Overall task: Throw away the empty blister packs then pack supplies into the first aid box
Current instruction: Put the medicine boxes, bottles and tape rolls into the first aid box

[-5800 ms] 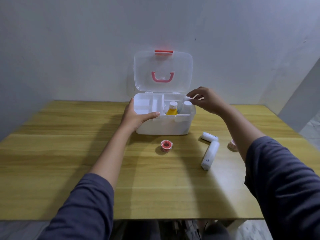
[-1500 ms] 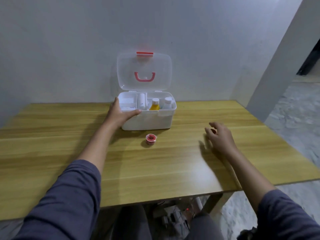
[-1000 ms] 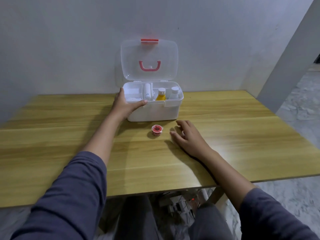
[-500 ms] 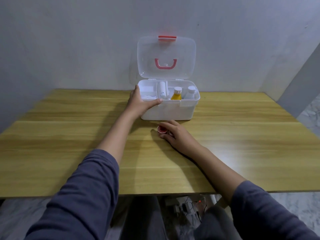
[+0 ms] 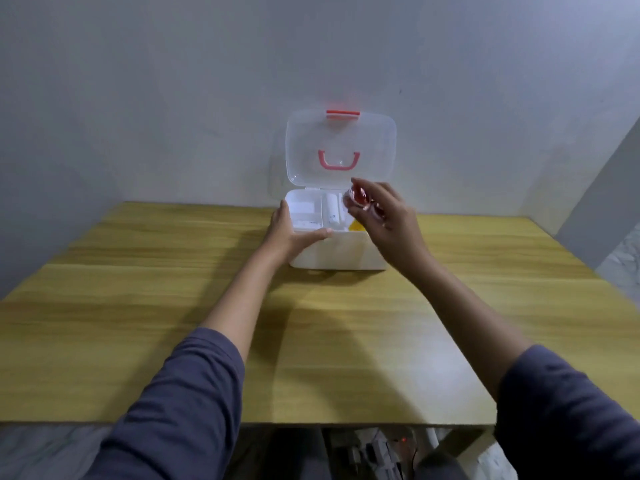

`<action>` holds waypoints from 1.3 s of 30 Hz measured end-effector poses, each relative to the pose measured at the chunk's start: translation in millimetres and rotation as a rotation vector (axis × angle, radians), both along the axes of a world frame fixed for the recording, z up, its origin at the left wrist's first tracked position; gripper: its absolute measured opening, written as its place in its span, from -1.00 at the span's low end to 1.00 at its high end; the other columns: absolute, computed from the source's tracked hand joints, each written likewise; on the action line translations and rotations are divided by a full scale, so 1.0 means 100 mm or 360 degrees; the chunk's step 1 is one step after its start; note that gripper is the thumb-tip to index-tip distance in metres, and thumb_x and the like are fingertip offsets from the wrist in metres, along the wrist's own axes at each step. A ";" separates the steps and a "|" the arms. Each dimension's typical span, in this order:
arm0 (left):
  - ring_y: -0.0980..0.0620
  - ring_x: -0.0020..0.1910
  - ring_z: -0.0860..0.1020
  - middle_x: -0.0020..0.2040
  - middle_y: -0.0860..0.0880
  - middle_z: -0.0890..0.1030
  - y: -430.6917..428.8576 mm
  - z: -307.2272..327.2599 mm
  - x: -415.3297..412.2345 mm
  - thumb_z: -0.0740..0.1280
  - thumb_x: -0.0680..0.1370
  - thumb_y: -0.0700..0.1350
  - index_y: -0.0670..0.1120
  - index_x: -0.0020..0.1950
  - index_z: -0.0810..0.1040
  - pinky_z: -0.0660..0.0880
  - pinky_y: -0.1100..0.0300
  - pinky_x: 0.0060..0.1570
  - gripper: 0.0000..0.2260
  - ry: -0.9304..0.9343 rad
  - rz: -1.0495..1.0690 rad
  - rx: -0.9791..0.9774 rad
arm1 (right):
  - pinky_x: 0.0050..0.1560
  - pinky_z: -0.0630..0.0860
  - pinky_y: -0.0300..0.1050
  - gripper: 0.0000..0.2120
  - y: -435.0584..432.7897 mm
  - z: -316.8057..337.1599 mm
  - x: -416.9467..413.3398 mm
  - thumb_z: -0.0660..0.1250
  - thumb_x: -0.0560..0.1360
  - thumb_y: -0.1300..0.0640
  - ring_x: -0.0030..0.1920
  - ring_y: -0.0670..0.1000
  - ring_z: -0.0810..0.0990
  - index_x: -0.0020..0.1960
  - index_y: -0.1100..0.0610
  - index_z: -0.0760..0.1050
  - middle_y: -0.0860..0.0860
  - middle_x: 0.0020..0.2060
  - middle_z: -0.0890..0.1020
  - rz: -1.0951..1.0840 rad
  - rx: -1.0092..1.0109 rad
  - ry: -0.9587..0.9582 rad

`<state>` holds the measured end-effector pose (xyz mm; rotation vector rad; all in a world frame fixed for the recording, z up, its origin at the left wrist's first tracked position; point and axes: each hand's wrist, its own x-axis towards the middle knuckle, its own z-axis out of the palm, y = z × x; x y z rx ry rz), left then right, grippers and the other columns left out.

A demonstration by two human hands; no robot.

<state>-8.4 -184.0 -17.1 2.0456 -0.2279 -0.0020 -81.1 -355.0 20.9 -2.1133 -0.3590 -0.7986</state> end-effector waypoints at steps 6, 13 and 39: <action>-0.13 0.59 0.29 0.61 -0.15 0.26 -0.04 -0.03 0.04 0.63 0.26 0.22 -0.18 0.65 0.09 0.33 -0.06 0.53 0.16 0.0034 0.0036 0.0004 | 0.00 0.39 -0.17 -0.71 0.32 0.27 0.73 0.34 0.47 0.15 -0.03 0.01 0.52 0.18 0.18 0.51 0.08 -0.03 0.58 0.0084 -0.0144 0.0401; -0.11 0.50 0.42 0.54 -0.09 0.35 0.00 -0.19 0.17 0.51 0.03 0.48 0.12 0.64 0.11 0.46 -0.13 0.43 0.26 0.0038 0.0008 -0.0055 | -0.14 0.33 -0.21 -0.72 0.52 0.10 1.27 0.33 0.47 0.13 0.00 0.10 0.53 0.15 0.19 0.53 0.17 0.08 0.62 -0.0006 -0.0630 0.0858; -0.09 0.44 0.42 0.46 -0.11 0.38 0.00 -0.10 0.09 0.62 0.28 0.17 -0.12 0.55 0.24 0.43 -0.08 0.43 -0.02 0.0060 -0.0034 -0.0082 | 0.09 0.57 -0.06 -0.67 0.37 0.30 1.09 0.43 0.39 0.17 0.01 0.10 0.61 0.13 0.23 0.57 0.14 0.03 0.66 0.0032 -0.0957 0.0801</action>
